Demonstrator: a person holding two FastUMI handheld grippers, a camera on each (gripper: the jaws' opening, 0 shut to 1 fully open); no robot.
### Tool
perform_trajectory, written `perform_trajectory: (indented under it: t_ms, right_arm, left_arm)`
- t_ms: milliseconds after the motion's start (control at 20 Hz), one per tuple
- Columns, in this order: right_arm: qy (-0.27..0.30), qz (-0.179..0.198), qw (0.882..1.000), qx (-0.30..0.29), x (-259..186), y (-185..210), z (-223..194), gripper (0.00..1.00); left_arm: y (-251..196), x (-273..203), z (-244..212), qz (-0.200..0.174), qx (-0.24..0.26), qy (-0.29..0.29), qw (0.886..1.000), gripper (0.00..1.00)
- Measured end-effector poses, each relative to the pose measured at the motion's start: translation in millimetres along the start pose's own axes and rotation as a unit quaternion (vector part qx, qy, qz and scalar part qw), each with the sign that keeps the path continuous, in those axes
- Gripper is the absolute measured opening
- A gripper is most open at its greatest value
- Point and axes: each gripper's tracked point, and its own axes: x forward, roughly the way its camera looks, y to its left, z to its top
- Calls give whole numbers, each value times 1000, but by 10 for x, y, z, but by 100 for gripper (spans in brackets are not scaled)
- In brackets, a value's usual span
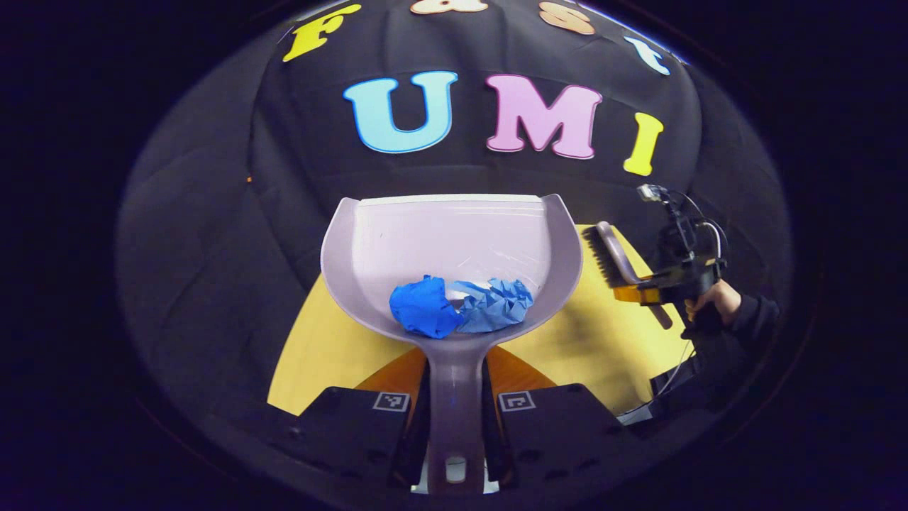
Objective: Pick up the small broom and dustpan from the desktop, sweep the trash into the dustpan with the broom, and then empty the trash into the garbage bin.
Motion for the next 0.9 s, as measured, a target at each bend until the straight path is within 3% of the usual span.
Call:
perform_trajectory:
  t_ms: [100,250,450,550,700,850,900]
  right_arm:
    - [-3,7,1000,-6,-1,11,0,28]
    - [-1,22,1000,-1,-21,-6,13,28]
    - [-12,30,999,12,2,28,-5,27]
    - [-9,47,998,30,2,91,-29,28]
    - [-6,69,997,44,54,155,-40,28]
    - [1,77,996,49,124,211,-87,27]
    - [2,78,995,55,113,194,-110,28]
  left_arm:
    - [371,26,75,63,31,9,997,29]
    - [598,68,257,99,76,32,992,29]
    - [538,65,369,152,219,85,960,29]
    - [540,14,382,180,290,119,932,29]
    - [429,25,377,213,403,168,874,29]
    - [436,12,427,253,497,171,812,29]
    - [440,23,404,265,513,163,800,29]
